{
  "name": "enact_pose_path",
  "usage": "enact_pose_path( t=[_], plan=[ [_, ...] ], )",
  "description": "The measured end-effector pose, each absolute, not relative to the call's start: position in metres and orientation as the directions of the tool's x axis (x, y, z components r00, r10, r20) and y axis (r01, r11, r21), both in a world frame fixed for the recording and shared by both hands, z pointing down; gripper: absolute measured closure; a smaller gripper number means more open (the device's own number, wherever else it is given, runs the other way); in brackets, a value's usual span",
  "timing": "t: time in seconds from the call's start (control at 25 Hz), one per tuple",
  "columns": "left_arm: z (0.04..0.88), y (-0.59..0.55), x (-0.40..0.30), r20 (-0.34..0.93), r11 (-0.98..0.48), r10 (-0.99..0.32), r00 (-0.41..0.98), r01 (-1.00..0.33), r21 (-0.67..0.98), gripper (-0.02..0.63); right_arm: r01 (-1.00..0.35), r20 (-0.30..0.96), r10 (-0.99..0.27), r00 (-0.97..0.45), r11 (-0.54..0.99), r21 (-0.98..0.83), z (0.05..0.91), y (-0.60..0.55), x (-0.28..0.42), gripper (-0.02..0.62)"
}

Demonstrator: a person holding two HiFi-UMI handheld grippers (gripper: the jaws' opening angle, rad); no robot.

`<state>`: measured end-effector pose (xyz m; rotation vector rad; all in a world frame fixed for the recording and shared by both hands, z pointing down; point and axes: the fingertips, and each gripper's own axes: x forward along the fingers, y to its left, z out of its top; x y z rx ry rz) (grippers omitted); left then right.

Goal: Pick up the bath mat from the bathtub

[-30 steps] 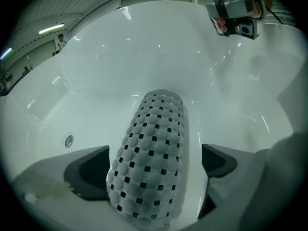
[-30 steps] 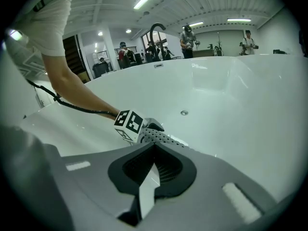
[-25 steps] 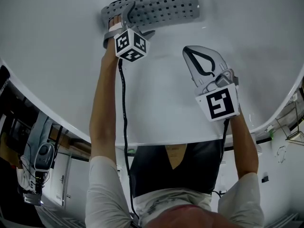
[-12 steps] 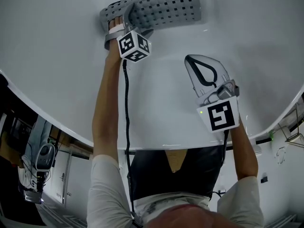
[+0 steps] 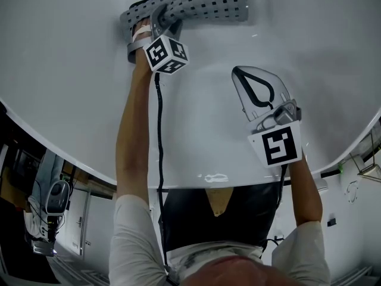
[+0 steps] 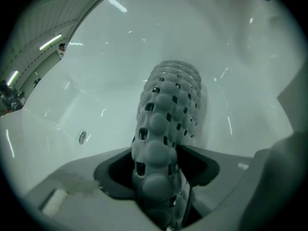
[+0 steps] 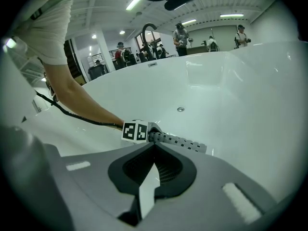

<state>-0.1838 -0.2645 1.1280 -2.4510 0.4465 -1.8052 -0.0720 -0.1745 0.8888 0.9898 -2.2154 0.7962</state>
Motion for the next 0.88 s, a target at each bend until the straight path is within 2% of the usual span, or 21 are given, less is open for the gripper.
enact_pose_path(
  t=[0.04, 0.28, 0.48, 0.88],
  plan=[
    [1.125, -0.266, -0.183, 0.923, -0.953, -0.272, 0.27, -0.207, -0.221, 0.338, -0.791, 0.704, -0.443, -0.555, 0.543, -0.281, 0.889, -0.174, -0.072, 0.592],
    [1.114, -0.258, -0.177, 0.916, -0.945, -0.287, 0.282, -0.239, -0.223, 0.432, -0.79, 0.712, -0.434, -0.552, 0.545, -0.281, 0.89, -0.171, -0.072, 0.592],
    [1.111, -0.244, -0.165, 0.919, -0.957, -0.27, 0.289, -0.182, -0.224, 0.476, -0.785, 0.712, -0.434, -0.552, 0.559, -0.268, 0.89, -0.171, -0.073, 0.592],
    [1.06, -0.23, -0.156, 0.914, -0.94, -0.273, 0.301, -0.285, -0.187, 0.505, -0.788, 0.705, -0.455, -0.544, 0.565, -0.243, 0.852, -0.166, -0.074, 0.592]
  ],
)
